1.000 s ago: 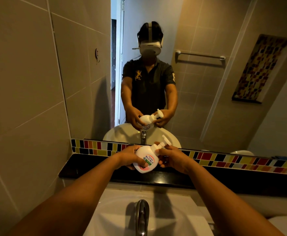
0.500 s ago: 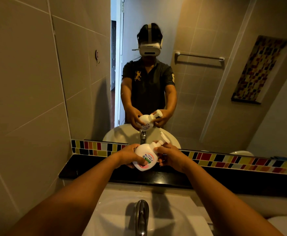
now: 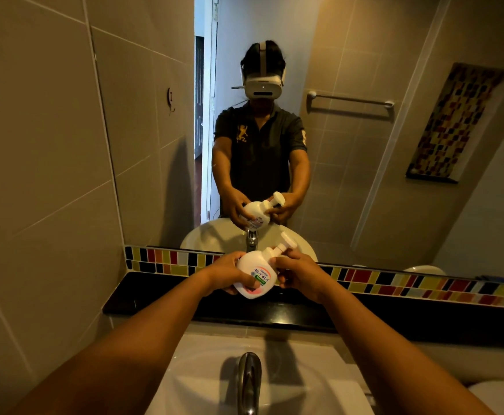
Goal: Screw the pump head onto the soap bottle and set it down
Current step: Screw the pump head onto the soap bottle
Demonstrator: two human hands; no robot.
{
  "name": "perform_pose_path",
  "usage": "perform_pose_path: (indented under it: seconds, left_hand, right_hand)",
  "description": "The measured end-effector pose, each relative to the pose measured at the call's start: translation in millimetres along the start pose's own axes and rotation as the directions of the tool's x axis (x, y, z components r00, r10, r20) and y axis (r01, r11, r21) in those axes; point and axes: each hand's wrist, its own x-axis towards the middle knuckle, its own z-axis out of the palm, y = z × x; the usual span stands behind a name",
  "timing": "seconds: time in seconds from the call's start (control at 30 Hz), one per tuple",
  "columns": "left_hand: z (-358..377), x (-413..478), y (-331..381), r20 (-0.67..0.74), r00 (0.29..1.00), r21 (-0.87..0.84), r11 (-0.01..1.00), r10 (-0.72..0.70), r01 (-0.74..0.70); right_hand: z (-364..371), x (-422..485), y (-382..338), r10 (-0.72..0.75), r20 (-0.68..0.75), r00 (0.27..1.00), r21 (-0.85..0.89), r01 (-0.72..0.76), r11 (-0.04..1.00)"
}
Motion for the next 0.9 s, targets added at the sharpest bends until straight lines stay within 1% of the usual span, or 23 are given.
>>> perform_pose_path:
  seconds: [0.13, 0.2, 0.43, 0.5, 0.63, 0.73, 0.8, 0.9]
  left_hand:
    - [4.8, 1.5, 0.1, -0.005, 1.0, -0.01, 1.0, 0.006, -0.006]
    - [6.6, 1.6, -0.5, -0.004, 1.0, -0.02, 1.0, 0.009, -0.009]
    - [4.2, -0.5, -1.3, 0.027, 1.0, -0.008, 1.0, 0.011, -0.01]
    - [4.7, -0.9, -0.8, 0.025, 1.0, -0.004, 1.0, 0.016, -0.016]
    - [10.1, 1.7, -1.8, -0.032, 0.998, -0.012, 0.999, 0.05, -0.05]
    - [12.1, 1.5, -1.1, -0.042, 0.997, -0.023, 0.998, 0.062, -0.063]
    - [8.9, -1.7, 1.2, 0.021, 0.999, -0.057, 0.998, 0.038, -0.036]
    - [-2.6, -9.0, 5.2, 0.215, 0.976, -0.163, 0.984, -0.033, 0.069]
  right_hand:
    - [2.6, 4.8, 2.4, -0.027, -0.08, 0.996, -0.054, 0.022, 0.998]
    - [3.0, 5.4, 2.6, -0.037, -0.095, 0.995, -0.086, 0.029, 0.996]
    - [-1.9, -1.2, -0.6, 0.0, -0.014, 1.0, -0.094, -0.001, 0.996]
    - [-1.6, -2.0, -1.2, -0.016, -0.038, 0.999, -0.115, 0.011, 0.993]
    - [3.2, -2.0, -1.0, -0.092, -0.123, 0.988, -0.147, 0.073, 0.986]
    - [4.7, -4.4, -4.4, -0.1, -0.144, 0.984, -0.146, 0.078, 0.986]
    - [5.6, -5.4, -7.4, -0.102, -0.14, 0.985, -0.169, 0.078, 0.983]
    - [8.4, -6.6, -10.4, -0.124, -0.12, 0.985, -0.185, 0.1, 0.978]
